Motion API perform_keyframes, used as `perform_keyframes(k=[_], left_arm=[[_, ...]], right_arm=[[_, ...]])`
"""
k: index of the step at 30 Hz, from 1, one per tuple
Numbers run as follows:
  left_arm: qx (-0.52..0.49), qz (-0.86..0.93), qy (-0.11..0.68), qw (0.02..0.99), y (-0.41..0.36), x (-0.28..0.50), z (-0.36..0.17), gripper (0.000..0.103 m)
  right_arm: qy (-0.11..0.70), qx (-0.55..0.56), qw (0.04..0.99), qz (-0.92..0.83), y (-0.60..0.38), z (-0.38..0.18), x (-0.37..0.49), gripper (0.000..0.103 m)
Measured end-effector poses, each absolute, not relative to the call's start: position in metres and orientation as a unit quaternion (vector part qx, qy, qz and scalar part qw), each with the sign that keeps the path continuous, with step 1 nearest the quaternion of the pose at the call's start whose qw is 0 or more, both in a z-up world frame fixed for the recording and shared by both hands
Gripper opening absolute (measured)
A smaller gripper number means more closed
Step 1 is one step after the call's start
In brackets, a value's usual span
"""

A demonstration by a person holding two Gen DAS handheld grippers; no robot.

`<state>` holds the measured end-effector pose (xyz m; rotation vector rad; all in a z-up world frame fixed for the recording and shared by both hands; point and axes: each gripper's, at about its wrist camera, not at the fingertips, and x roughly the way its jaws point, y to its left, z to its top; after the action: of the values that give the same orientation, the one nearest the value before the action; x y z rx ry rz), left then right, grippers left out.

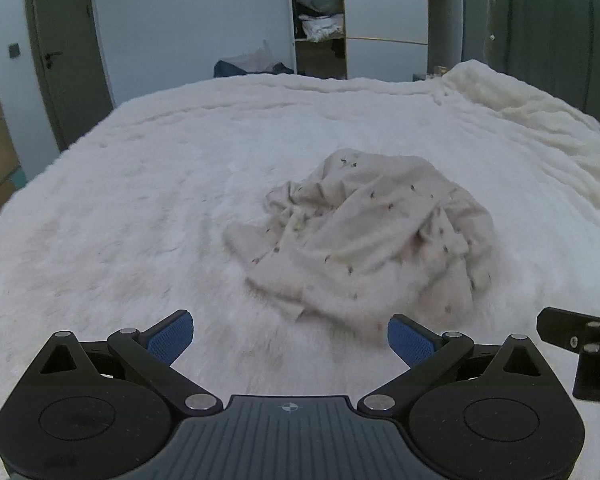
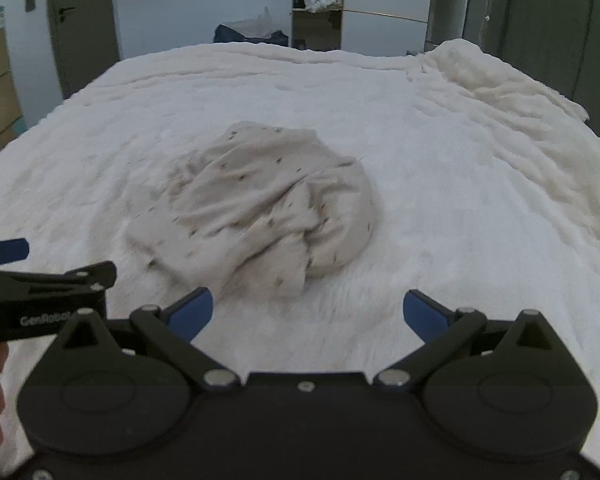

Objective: Fold clothes
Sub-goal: 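Move both grippers toward the crumpled beige shirt on the bed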

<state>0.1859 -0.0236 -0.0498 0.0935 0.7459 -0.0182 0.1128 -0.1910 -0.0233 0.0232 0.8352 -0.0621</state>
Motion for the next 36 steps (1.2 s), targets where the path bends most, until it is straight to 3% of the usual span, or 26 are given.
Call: perform_keyframes(k=[7, 36], left_arm=[[0.03, -0.008, 0.386, 0.922, -0.017, 0.209, -0.081, 0.103], [0.049, 0.001, 0.409, 0.911, -0.015, 0.213, -0.099, 0.103]], right_arm=[[0.4, 0.013, 0.916, -0.033, -0.199, -0.061, 0.174, 0.103], [0.43, 0.012, 0.903, -0.003, -0.174, -0.09, 0.18, 0.103]])
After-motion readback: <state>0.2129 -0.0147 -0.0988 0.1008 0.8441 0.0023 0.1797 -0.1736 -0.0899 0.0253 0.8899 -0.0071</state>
